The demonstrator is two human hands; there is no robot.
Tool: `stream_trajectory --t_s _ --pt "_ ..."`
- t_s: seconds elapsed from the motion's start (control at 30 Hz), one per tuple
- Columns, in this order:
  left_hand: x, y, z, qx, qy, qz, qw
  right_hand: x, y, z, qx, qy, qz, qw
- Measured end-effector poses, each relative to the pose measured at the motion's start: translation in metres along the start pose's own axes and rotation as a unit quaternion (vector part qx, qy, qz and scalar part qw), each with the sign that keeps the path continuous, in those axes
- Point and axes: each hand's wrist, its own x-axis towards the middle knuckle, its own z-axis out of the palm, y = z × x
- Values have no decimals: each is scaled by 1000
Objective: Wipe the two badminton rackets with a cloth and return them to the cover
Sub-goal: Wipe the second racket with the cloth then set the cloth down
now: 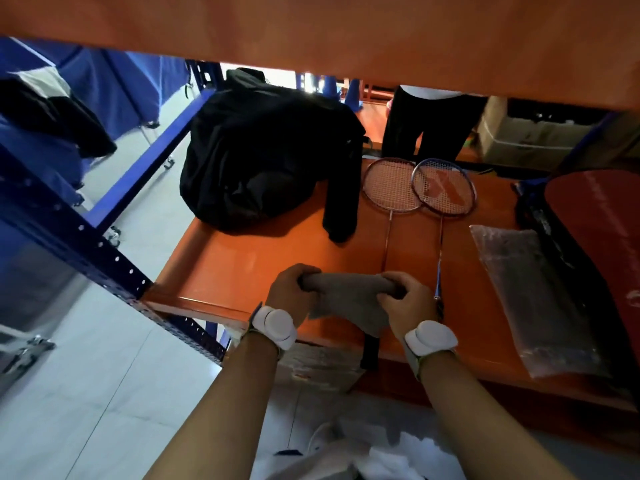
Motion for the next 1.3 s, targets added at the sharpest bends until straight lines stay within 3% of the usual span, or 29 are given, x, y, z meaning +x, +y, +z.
stream_trajectory --t_s 0.17,0.37,0.63,0.83,0.93,1.07,1.2,1.3 --pt "-4 -16 -27 22 47 -8 999 1 -18 22 38 -15 -2 999" --pt "-14 -43 -72 -140 93 -63 984 -7 -54 55 167 -104 45 979" --pt "-23 -87 -97 -28 156 -55 986 -16 -49 118 142 -170 64 973" --pt "-35 -122 -111 -113 109 -137 978 -10 -38 144 69 -266 97 957" --pt "-34 -126 -122 -90 119 -128 981 -4 -46 153 34 -301 98 948" --pt "-23 -113 -152 -102 165 -96 976 6 -81 169 33 -289 83 953" --pt "-5 -94 -188 19 253 -79 964 14 -125 187 27 -281 45 958" --pt "7 -102 -199 202 280 -105 933 13 -137 194 -25 -315 80 945"
